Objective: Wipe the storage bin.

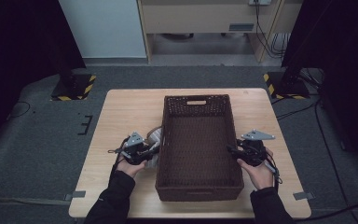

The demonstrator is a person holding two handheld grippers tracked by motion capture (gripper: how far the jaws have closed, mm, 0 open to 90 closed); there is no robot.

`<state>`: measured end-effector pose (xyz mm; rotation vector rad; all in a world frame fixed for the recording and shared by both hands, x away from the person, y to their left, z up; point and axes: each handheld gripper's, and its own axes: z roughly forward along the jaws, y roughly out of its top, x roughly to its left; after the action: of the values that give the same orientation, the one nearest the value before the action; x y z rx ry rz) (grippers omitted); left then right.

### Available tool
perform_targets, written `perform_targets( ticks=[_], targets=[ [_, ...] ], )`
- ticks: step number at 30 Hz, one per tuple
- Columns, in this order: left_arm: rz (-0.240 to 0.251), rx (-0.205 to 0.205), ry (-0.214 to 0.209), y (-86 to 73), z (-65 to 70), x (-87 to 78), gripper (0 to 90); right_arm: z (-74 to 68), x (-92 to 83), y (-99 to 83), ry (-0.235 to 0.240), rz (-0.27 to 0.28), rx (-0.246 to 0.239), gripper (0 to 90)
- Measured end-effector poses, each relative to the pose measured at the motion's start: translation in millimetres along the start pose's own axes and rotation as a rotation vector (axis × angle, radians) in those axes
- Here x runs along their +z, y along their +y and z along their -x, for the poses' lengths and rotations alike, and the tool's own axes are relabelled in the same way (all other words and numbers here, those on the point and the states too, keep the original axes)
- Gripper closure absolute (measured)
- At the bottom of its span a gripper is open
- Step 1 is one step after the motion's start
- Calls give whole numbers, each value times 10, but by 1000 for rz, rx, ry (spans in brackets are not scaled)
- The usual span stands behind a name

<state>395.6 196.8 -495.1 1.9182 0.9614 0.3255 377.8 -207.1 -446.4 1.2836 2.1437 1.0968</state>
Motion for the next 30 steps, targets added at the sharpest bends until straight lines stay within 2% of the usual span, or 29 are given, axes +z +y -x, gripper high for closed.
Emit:
perform_targets(
  ticks=[7, 9, 12, 16, 18, 22, 26, 30],
  targets=[
    [7, -12, 1, -27, -11, -42, 739, 4, 4, -3, 1, -6, -2, 528],
    [35, -24, -1, 6, -11, -126, 740, 4, -8, 3, 0, 4, 5, 519],
    [102, -39, -10, 76, -5, -289, 739, 8, -47, 19, 2, 13, 7, 508],
    [174, -44, -12, 165, 19, -456, 738, 7, -115, 16, 20, 30, 20, 497],
    [198, -47, -16, 199, 26, -504, 738, -11, -162, -4, 22, 34, 9, 484],
    [177, -35, -27, 176, 79, -478, 738, -31, -255, -95, 29, 28, -1, 499],
    [142, 6, -20, 105, 185, -426, 736, -41, -286, -173, 45, 24, 10, 528],
    [122, 7, -29, 23, 201, -434, 735, -77, -268, -199, 61, 2, -1, 558]
  ],
)
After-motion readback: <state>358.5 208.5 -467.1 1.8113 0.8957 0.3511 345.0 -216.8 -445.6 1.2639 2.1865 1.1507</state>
